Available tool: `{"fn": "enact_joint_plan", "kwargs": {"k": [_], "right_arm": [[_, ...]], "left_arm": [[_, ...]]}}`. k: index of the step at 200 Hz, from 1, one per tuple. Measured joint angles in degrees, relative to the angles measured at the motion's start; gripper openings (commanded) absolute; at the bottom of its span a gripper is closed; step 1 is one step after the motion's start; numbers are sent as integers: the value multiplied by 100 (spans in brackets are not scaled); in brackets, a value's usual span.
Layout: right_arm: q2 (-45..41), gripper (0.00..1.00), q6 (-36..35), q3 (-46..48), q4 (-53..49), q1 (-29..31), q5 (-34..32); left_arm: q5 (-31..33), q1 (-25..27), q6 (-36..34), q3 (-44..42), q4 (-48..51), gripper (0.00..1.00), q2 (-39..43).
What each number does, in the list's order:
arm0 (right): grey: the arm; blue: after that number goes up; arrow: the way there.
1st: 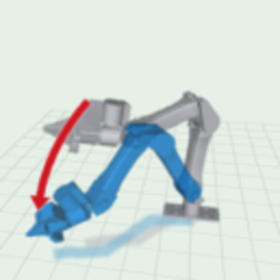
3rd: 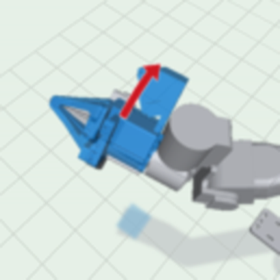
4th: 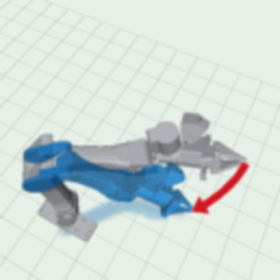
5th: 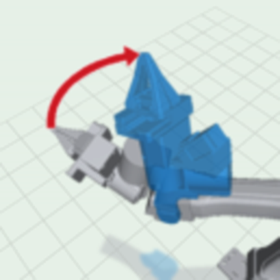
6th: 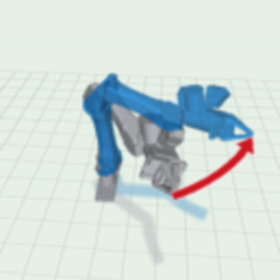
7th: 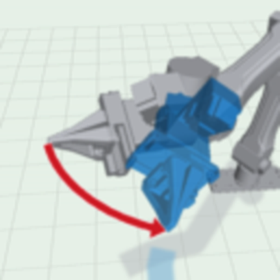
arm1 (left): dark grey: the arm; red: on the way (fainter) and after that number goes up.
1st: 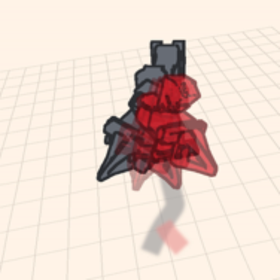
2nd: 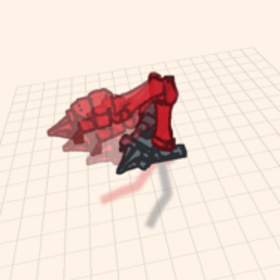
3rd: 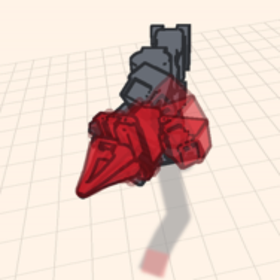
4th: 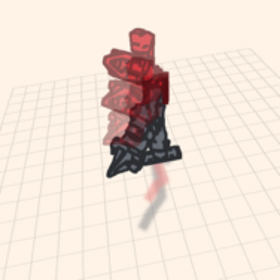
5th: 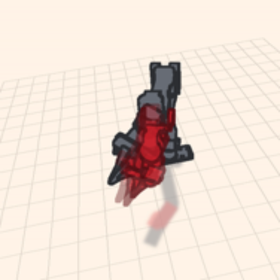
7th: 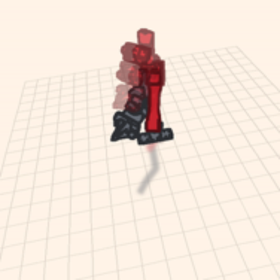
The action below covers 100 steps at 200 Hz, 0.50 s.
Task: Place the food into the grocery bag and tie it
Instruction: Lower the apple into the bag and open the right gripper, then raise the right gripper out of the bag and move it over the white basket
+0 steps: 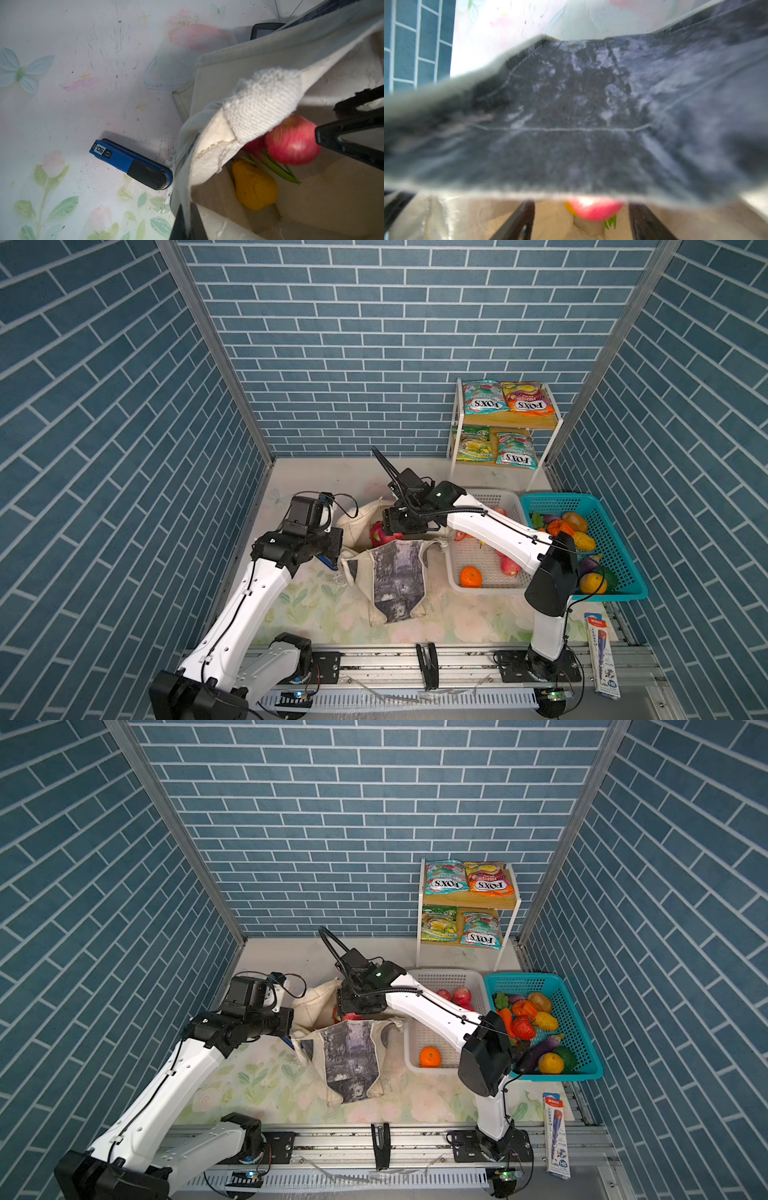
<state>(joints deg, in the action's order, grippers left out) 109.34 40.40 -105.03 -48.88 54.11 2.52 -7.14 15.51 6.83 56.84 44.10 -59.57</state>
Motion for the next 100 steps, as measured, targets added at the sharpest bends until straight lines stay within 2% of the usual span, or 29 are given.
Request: {"fn": "enact_joint_plan", "kwargs": {"k": [47, 100], "right_arm": [[-295, 87, -44, -46, -28, 0, -365], [-1381, 87, -195, -118, -37, -63, -1121]], "left_arm": [[0, 0, 2, 0, -2, 4, 0], [0, 0, 2, 0, -2, 4, 0]]}}
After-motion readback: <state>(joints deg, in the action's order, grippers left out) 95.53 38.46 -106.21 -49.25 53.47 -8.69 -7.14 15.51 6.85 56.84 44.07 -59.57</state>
